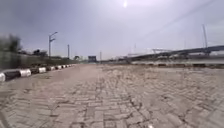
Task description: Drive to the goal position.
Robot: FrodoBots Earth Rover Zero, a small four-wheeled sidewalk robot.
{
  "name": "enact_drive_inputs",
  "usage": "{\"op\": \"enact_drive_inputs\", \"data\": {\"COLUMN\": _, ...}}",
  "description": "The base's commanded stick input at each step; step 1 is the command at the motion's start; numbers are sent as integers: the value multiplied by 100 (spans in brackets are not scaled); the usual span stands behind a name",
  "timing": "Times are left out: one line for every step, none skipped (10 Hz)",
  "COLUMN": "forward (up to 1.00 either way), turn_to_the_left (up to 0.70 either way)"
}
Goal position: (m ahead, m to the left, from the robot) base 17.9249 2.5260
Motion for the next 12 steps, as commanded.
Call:
{"op": "enact_drive_inputs", "data": {"forward": 100, "turn_to_the_left": 0}}
{"op": "enact_drive_inputs", "data": {"forward": 100, "turn_to_the_left": 0}}
{"op": "enact_drive_inputs", "data": {"forward": 100, "turn_to_the_left": 0}}
{"op": "enact_drive_inputs", "data": {"forward": 100, "turn_to_the_left": 0}}
{"op": "enact_drive_inputs", "data": {"forward": 100, "turn_to_the_left": 0}}
{"op": "enact_drive_inputs", "data": {"forward": 100, "turn_to_the_left": 0}}
{"op": "enact_drive_inputs", "data": {"forward": 100, "turn_to_the_left": 0}}
{"op": "enact_drive_inputs", "data": {"forward": 100, "turn_to_the_left": 0}}
{"op": "enact_drive_inputs", "data": {"forward": 100, "turn_to_the_left": 0}}
{"op": "enact_drive_inputs", "data": {"forward": 100, "turn_to_the_left": 0}}
{"op": "enact_drive_inputs", "data": {"forward": 100, "turn_to_the_left": 0}}
{"op": "enact_drive_inputs", "data": {"forward": 100, "turn_to_the_left": 0}}
